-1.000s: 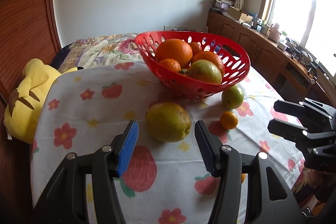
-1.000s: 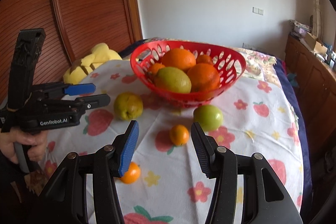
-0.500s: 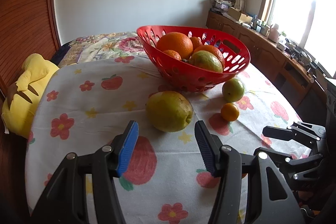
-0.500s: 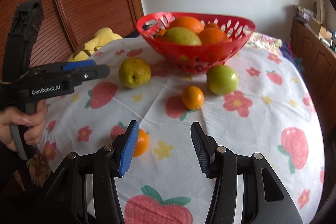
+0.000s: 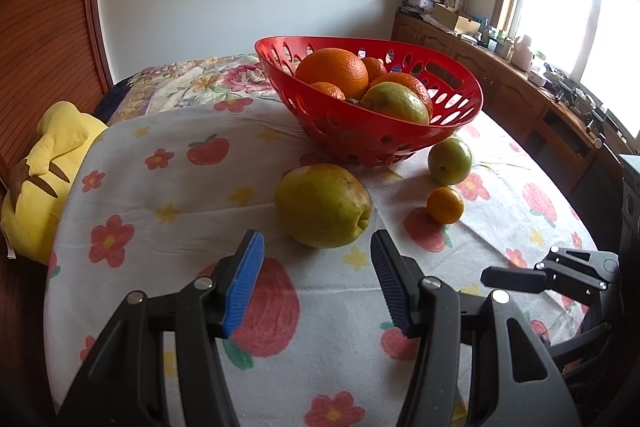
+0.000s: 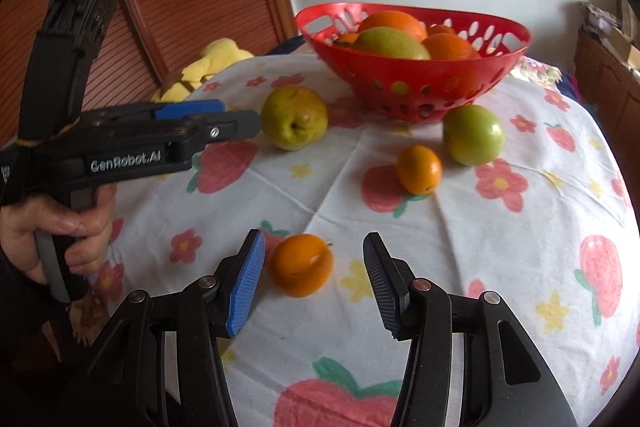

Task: Organize fruits
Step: 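Grasp the yellow pear with the left tool while the right tool grasps an orange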

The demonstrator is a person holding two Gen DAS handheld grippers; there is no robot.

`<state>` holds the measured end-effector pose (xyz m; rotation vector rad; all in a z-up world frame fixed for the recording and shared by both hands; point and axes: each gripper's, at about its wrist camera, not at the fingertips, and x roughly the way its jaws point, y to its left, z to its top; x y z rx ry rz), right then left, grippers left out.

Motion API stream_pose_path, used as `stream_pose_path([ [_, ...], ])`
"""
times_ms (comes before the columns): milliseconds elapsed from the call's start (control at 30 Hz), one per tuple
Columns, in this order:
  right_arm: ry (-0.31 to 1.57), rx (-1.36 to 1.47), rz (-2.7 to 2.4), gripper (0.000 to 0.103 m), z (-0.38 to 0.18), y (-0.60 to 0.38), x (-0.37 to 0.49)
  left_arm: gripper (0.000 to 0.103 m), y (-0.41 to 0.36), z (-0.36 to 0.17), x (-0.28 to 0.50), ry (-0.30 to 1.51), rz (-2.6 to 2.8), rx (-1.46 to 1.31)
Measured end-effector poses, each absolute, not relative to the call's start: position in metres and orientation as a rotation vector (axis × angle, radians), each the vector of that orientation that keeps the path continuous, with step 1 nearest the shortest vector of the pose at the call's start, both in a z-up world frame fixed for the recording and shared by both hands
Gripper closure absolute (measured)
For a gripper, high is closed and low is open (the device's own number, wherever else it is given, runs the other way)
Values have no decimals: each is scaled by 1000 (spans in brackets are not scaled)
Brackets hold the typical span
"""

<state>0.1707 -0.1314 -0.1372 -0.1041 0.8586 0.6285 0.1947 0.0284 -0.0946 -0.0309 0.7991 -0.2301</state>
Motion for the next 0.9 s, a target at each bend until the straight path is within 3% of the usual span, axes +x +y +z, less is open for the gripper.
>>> stream_pose_path([
  [233, 904, -144, 645, 57, -151, -124, 173, 47, 37, -103, 199, 818, -226, -44],
  [300, 912, -146, 651, 65, -153, -123, 173, 47, 37, -103, 201, 819, -229, -45],
  [900, 910, -105, 625, 65, -143, -144, 186, 34, 20, -96, 246, 807, -295, -50],
])
